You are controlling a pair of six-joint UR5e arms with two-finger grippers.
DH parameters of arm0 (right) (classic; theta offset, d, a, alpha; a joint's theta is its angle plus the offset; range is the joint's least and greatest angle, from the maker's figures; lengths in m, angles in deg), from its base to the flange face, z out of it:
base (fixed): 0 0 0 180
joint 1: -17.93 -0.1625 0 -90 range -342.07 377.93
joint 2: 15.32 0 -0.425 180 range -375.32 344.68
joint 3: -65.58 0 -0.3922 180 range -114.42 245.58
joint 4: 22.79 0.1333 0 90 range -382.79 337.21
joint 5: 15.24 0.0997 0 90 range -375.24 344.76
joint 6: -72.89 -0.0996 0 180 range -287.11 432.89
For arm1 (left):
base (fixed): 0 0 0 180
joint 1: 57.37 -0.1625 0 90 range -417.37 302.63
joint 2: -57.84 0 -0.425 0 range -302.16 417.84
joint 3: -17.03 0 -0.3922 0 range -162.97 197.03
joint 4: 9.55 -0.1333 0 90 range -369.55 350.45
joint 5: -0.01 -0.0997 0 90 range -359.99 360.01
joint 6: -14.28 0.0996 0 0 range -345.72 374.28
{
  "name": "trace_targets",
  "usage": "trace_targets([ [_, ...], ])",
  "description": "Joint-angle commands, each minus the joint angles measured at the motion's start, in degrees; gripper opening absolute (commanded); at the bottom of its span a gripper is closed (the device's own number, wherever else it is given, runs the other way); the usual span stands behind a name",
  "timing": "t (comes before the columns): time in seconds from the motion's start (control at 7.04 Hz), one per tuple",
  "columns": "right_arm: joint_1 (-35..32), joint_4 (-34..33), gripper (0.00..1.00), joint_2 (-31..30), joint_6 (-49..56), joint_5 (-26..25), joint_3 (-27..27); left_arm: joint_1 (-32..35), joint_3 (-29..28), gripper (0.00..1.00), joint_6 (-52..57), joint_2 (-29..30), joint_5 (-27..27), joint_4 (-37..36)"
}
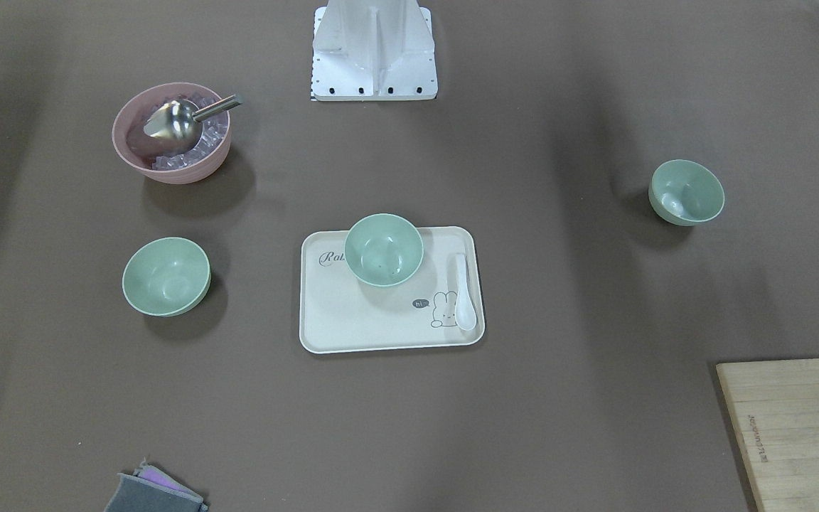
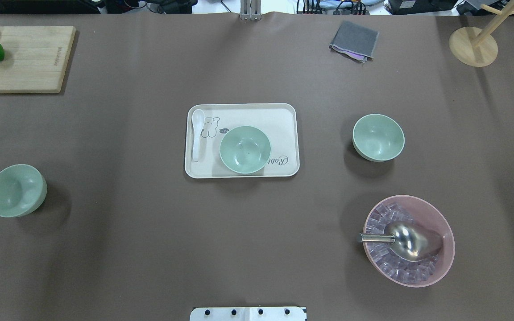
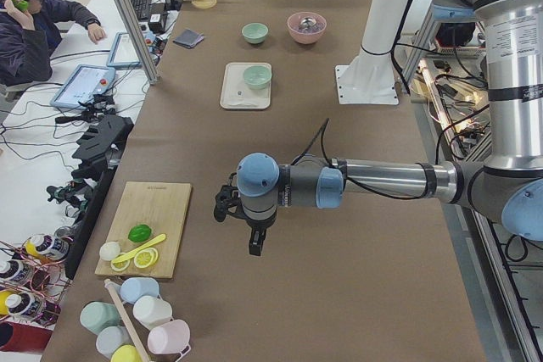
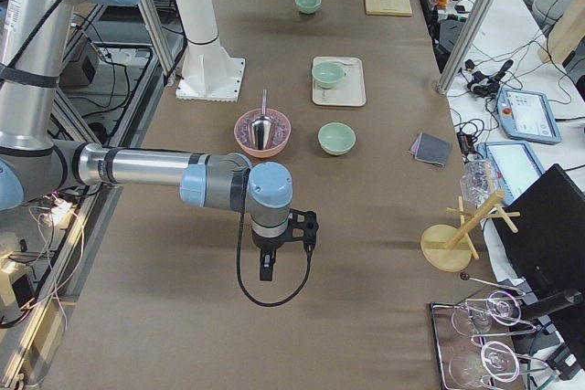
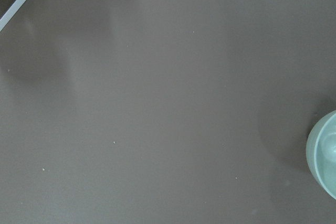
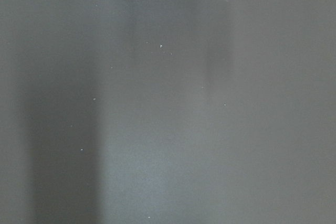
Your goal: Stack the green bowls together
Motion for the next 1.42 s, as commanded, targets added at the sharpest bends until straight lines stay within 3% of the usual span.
trace_targets([
  [0.0, 0.0, 0.1, 1.00, -0.1, 0.0, 0.3, -0.1, -0.2, 1.0, 0.98, 0.0, 0.1, 0.0, -0.1],
  [0.28, 0.0, 0.1, 1.00, 0.3, -0.5, 0.4, -0.2, -0.4, 1.0, 0.98, 0.0, 0.6, 0.1, 0.0],
  [0.43, 0.0, 0.3, 1.00, 1.1, -0.5, 0.6, -2.0, -0.4, 0.9, 0.98, 4.0, 0.4, 0.1, 3.6],
  [0.57, 0.0, 4.2, 1.00, 1.3, -0.5, 0.6, -4.2, -0.4, 1.0, 0.98, 4.1, 0.9, 0.1, 4.9],
  [0.71, 0.0, 12.9, 1.00, 1.1, -0.6, 0.9, -4.2, -0.4, 1.0, 0.98, 4.4, 1.9, 0.3, 9.4],
  [0.85, 0.0, 17.5, 1.00, 0.9, -1.1, 1.1, -4.1, -0.4, 0.5, 0.98, 4.3, 1.4, 0.2, 18.7],
  [0.99, 0.0, 18.1, 1.00, 2.0, -1.4, 1.3, -4.5, -0.4, -1.0, 0.98, 3.7, 2.3, -0.1, 27.2],
  [1.14, 0.1, 18.0, 1.00, 4.5, -1.0, 2.0, -4.6, -0.4, -1.7, 0.98, 2.0, 2.8, 0.3, 28.6],
  [1.28, 0.1, 18.2, 1.00, 5.2, -0.7, 4.3, -4.6, -0.4, -3.8, 0.98, -2.1, 2.8, 6.1, 29.2],
])
